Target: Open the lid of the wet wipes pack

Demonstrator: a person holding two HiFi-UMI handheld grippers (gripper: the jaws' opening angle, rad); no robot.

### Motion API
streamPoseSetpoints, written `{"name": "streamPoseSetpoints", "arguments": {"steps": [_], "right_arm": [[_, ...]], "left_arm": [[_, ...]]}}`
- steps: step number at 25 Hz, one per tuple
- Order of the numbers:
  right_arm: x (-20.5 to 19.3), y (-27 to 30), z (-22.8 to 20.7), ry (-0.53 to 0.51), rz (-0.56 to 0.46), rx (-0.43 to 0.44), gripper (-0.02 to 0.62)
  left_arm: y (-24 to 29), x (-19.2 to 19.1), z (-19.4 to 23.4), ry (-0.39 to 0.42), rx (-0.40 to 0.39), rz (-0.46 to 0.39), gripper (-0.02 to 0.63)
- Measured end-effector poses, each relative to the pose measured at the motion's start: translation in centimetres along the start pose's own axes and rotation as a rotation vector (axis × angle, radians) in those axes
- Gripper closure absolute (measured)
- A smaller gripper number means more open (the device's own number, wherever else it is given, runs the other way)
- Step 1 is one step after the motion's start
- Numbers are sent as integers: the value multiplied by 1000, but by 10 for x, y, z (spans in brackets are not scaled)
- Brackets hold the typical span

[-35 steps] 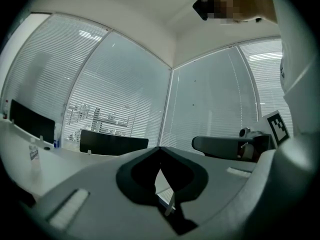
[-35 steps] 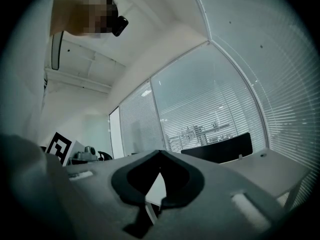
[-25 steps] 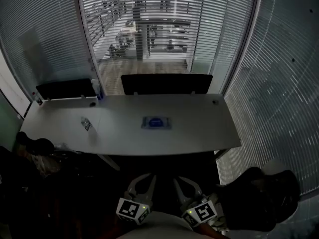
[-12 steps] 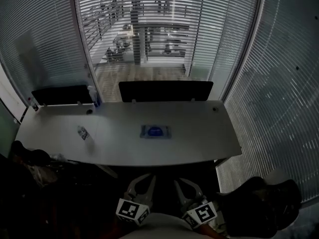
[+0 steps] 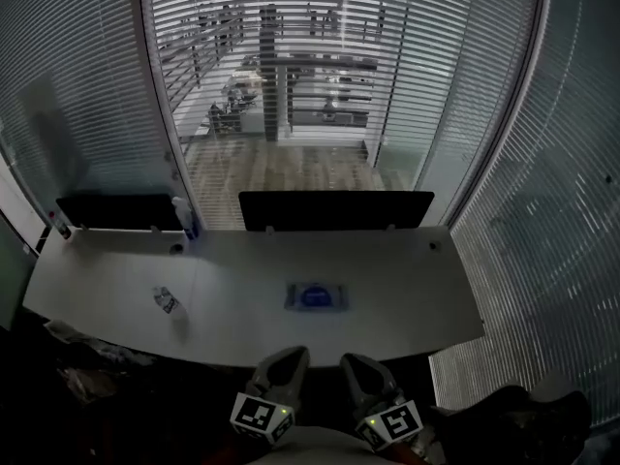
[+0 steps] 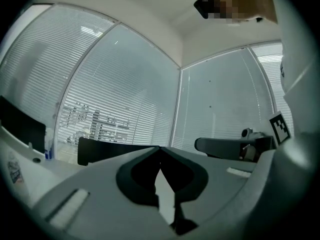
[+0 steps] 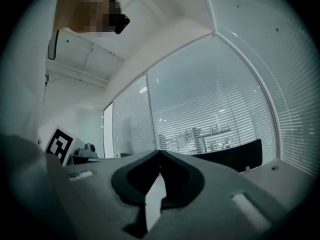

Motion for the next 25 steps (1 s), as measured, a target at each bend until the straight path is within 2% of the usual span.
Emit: {"name": "streamPoseSetpoints", "arguments": {"steps": [11, 16, 25], "right_arm": [[16, 122, -24, -30, 23, -11, 595], [3, 156, -30, -30, 44, -28, 595], [-17, 181, -49, -36, 59, -55, 595]], "left_arm": [[65, 50, 91, -14, -25, 10, 603], [80, 49, 125, -12, -31, 31, 604], [110, 34, 151, -22, -55, 43, 603]]}}
Point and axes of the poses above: the fingertips, and each gripper's own axes: y forward along the fingers, z to its left, x out of its top, the point moved 8 cm from there along -y, backward along the fingers, and after that the axes turned 6 degrees about -y, right-handed, at the moved point
